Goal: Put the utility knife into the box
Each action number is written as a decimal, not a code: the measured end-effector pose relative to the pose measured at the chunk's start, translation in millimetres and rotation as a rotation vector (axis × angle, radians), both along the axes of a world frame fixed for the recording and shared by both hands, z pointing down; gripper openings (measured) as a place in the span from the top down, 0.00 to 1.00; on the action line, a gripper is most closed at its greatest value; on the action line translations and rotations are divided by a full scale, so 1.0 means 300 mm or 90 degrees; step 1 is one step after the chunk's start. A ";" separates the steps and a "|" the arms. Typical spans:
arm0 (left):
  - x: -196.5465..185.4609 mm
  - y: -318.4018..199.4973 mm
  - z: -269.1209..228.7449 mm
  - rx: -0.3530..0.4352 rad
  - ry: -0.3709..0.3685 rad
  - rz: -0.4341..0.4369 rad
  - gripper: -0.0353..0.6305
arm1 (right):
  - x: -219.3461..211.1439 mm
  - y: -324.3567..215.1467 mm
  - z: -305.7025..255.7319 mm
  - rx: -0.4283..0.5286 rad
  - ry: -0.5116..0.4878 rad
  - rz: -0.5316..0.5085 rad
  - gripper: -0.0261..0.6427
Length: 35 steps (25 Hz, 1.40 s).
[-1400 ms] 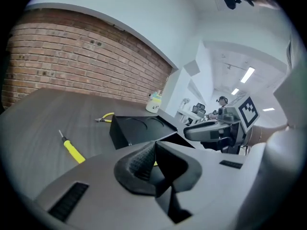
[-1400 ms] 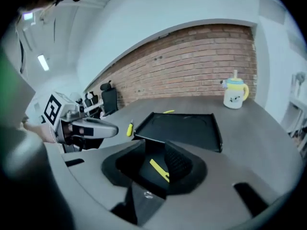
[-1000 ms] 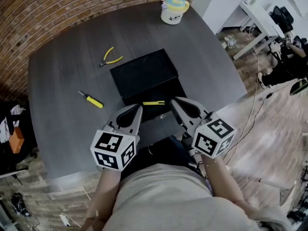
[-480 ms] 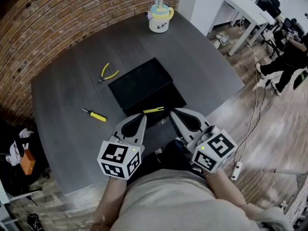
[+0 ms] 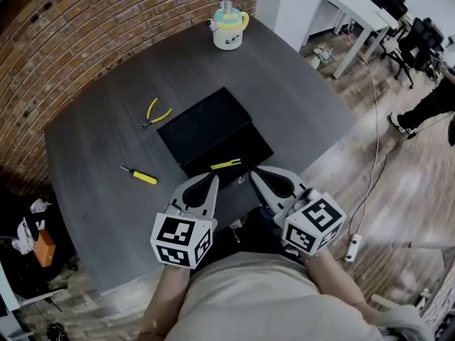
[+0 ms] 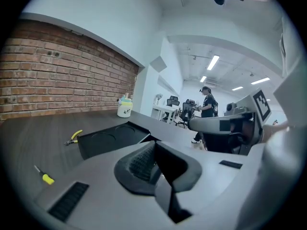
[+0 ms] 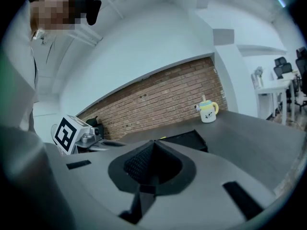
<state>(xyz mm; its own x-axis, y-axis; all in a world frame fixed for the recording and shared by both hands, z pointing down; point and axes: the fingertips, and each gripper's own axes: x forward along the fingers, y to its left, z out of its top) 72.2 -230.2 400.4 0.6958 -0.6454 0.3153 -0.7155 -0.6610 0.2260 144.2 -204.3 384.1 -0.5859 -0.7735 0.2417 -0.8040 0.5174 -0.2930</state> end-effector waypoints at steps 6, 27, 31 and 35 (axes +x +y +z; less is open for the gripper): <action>0.009 0.012 0.014 -0.011 0.004 0.006 0.92 | -0.013 0.010 0.032 -0.022 0.012 -0.008 0.95; 0.026 -0.015 0.062 -0.040 0.003 0.000 0.92 | 0.007 -0.008 0.088 -0.055 0.028 -0.015 0.95; 0.030 -0.016 0.063 -0.047 0.006 0.002 0.92 | -0.006 -0.002 0.087 -0.062 0.025 -0.027 0.95; 0.035 -0.012 0.067 -0.048 0.004 0.005 0.92 | -0.011 0.001 0.092 -0.065 0.029 -0.032 0.95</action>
<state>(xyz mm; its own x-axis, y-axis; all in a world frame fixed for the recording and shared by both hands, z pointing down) 82.8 -234.0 420.6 0.7029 -0.6140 0.3592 -0.7087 -0.6477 0.2797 140.9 -203.9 411.8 -0.6100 -0.7135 0.3447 -0.7914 0.5266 -0.3105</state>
